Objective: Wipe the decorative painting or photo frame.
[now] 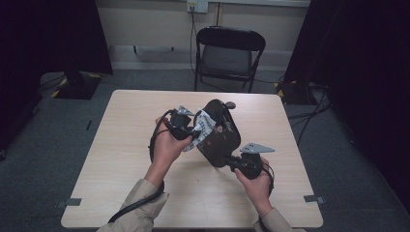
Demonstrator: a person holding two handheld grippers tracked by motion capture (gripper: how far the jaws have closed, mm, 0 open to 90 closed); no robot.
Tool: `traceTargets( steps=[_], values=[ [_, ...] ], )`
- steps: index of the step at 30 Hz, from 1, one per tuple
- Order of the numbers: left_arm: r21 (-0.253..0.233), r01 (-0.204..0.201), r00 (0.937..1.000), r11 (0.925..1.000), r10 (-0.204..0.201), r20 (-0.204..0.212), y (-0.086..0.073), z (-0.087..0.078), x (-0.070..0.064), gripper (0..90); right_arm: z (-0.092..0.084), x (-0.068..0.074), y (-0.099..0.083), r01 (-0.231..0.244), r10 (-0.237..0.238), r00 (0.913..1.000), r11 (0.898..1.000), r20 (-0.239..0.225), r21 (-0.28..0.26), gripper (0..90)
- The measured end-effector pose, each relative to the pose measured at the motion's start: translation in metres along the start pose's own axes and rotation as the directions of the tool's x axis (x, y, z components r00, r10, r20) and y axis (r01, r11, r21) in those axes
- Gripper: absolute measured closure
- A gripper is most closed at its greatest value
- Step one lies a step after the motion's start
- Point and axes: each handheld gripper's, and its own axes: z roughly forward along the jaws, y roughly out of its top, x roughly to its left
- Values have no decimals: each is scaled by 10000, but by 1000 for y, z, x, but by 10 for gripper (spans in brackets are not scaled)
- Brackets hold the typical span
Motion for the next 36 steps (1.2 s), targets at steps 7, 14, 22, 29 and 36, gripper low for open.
traceTargets(
  steps=[7,14,22,29,36],
  values=[
    [191,40,10000,9998,-41,21,-10,6,0,741,0,0,0,-3,3,10000,10000,3,-7,789],
    [295,117,9999,9995,-118,41,-22,14,0,741,0,0,0,-7,7,10000,10000,0,-12,789],
    [457,238,9997,9987,-239,35,-33,20,1,740,0,0,0,-8,8,10000,10000,-2,-23,789],
    [650,247,9997,9976,-249,32,-42,27,0,740,0,0,0,-15,15,10000,10000,4,-24,789],
    [841,251,9996,9961,-257,63,-50,33,0,741,0,0,0,-15,15,10000,10000,11,-17,789]
  ],
)
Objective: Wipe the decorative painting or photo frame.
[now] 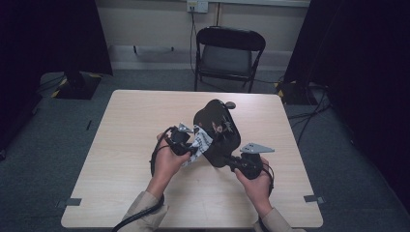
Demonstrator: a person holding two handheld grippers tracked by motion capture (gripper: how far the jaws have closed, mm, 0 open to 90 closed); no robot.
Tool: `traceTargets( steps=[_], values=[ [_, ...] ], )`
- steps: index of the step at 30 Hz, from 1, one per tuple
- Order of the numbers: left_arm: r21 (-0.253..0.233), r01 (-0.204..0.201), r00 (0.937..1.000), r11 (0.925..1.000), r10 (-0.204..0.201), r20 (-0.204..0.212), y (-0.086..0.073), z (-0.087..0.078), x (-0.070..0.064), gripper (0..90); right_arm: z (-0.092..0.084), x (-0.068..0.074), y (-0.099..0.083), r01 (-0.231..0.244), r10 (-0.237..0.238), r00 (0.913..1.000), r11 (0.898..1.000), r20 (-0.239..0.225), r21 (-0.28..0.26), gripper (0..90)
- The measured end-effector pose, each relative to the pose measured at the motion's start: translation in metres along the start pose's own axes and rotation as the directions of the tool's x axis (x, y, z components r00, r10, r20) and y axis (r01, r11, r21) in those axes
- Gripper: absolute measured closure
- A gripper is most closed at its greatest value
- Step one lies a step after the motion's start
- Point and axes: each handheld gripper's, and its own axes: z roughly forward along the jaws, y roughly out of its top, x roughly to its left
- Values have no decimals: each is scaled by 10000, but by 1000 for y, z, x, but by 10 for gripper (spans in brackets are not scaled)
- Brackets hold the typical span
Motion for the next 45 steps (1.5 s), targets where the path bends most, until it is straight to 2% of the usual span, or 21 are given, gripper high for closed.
traceTargets(
  steps=[7,8,13,31,38,43,45],
  values=[
    [156,27,10000,9999,-26,-40,-8,5,0,740,0,0,0,5,-5,10000,10000,-2,-18,789],
    [290,31,10000,9996,-30,-37,-9,5,0,740,0,0,0,-5,5,10000,10000,-7,-19,789],
    [264,74,10000,9996,-74,10,-13,10,-1,741,0,0,0,-13,13,10000,10000,-13,-26,789],
    [1034,53,9999,9946,-65,108,-34,25,-5,742,0,0,-1,-37,37,10000,10000,-16,-46,788],
    [1114,-25,9999,9938,8,154,-36,17,-3,742,1,0,-2,-110,110,9999,9999,-40,0,777],
    [844,14,9998,9964,-33,216,-30,3,1,742,1,-1,-2,-152,152,9999,9999,-5,7,759],
    [561,118,9998,9984,-128,175,-24,-6,2,742,0,-1,-3,-147,147,9999,9999,-38,11,758]
  ],
)
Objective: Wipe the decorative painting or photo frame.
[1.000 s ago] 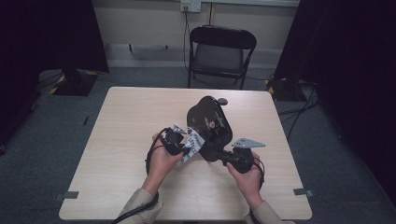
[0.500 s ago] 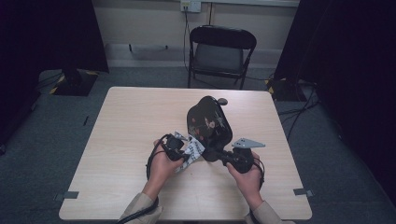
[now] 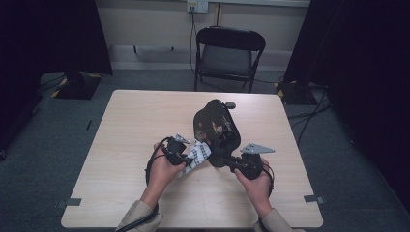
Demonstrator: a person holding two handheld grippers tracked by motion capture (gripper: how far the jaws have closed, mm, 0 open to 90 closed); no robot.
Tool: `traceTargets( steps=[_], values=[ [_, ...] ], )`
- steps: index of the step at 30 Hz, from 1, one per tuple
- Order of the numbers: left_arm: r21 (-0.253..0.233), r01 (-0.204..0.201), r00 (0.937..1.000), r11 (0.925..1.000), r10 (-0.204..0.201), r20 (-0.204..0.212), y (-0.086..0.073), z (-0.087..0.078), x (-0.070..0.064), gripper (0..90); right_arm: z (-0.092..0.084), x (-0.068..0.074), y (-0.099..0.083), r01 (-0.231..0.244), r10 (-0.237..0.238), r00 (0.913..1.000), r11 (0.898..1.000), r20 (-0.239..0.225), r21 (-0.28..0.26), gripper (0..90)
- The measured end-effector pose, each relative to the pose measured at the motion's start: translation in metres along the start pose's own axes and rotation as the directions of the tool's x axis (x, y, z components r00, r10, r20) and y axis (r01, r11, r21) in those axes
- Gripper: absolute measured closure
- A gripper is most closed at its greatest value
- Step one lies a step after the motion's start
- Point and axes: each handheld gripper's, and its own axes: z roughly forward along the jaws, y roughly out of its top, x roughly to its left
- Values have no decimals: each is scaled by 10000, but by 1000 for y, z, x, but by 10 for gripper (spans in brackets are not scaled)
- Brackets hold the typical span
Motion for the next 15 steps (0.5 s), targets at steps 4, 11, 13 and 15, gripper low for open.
traceTargets(
  steps=[4,11,13,15],
  values=[
    [-563,-27,10000,9984,27,-5,17,-24,3,741,-2,0,-1,-66,66,10000,10000,-3,5,750],
    [-1548,-101,9996,9879,58,-283,57,-71,3,741,-5,2,0,-24,24,10000,10000,-75,-3,762],
    [-1577,-244,9993,9872,195,-324,63,-75,3,740,-5,2,0,-20,20,10000,10000,-57,12,785],
    [-1749,-307,9990,9841,243,-388,73,-83,1,741,-5,2,-1,-38,38,9999,10000,-94,41,785]
  ],
)
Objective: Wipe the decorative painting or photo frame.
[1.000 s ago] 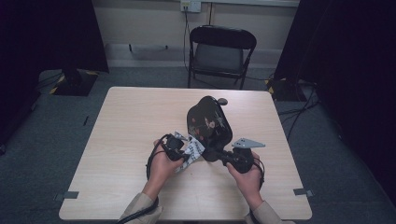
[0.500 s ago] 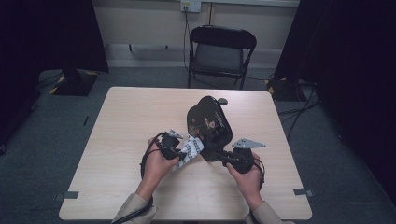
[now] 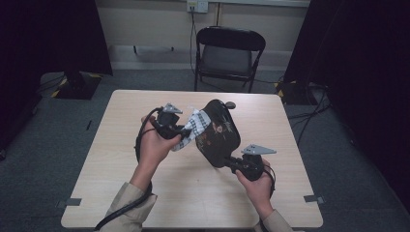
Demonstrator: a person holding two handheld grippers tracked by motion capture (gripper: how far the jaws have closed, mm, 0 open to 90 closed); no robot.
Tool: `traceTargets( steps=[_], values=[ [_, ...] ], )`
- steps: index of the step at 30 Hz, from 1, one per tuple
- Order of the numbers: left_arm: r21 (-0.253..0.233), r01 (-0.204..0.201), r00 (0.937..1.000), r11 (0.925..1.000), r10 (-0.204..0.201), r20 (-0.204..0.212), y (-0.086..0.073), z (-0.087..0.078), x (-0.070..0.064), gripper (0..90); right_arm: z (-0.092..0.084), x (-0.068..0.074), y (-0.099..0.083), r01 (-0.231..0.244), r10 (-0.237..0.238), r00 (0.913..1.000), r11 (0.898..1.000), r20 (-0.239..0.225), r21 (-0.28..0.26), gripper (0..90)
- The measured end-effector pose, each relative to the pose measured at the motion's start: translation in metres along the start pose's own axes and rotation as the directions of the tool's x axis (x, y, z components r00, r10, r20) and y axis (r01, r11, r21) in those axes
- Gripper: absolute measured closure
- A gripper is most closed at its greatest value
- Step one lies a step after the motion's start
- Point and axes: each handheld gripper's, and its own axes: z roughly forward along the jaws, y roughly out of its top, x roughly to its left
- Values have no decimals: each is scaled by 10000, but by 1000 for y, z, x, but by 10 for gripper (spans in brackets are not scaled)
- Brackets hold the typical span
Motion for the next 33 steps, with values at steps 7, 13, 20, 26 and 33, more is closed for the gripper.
traceTargets(
  steps=[7,13,20,26,33],
  values=[
    [-685,-156,9999,9975,160,49,37,-13,-10,739,1,4,2,-56,56,9998,10000,165,5,788],
    [-569,-321,9995,9979,324,41,51,-4,-19,741,3,4,3,-30,30,9998,10000,193,-5,789],
    [-425,-346,9993,9985,351,113,45,9,-21,742,5,4,3,-70,71,9998,10000,190,-22,789],
    [-223,-513,9987,9984,513,4,36,14,-20,742,6,3,4,-69,70,9998,10000,191,-34,790],
    [20,-431,9991,9991,431,22,21,25,-18,742,6,3,5,-96,97,9998,9999,197,-50,789]
  ],
)
